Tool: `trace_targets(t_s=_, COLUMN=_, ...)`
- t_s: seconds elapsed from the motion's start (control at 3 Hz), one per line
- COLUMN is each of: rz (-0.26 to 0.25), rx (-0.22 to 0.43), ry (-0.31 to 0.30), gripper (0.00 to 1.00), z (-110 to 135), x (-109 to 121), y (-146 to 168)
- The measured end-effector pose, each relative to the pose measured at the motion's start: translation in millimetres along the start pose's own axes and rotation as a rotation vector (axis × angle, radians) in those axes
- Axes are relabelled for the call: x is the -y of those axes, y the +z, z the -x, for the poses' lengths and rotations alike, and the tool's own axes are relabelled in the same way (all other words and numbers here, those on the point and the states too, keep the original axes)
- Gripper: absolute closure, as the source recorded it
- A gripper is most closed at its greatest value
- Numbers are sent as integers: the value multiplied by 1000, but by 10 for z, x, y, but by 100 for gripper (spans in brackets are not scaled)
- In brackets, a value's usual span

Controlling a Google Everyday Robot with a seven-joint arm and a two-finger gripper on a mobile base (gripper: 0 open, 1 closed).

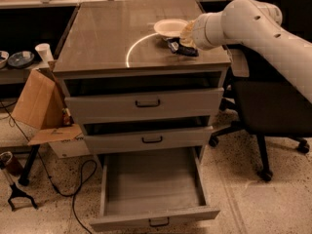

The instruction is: Pick rxbar blueberry from bottom drawer and place on counter

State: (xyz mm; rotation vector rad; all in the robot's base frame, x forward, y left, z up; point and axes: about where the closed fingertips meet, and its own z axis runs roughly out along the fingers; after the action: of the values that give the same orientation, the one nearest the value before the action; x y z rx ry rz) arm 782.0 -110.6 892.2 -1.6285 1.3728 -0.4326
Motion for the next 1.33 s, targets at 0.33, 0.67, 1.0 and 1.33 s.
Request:
trace_targets(t_s=0.33, rz=26, rx=-22, ry=12, gripper=73, z=-102, x=-63, y=63)
trace_targets(t_s=0.67, rz=35, rx=-44, ry=25, gripper=50, z=-147, x=-80, y=103)
trace_targets(t_s=1.0, rz=37, rx=-52, ry=32, gripper=27, z=-141, x=-77, y=117)
trace_targets(t_s=1.33, rz=31, rx=-52, ry=34, gripper=4, z=-103, x=-55, y=100)
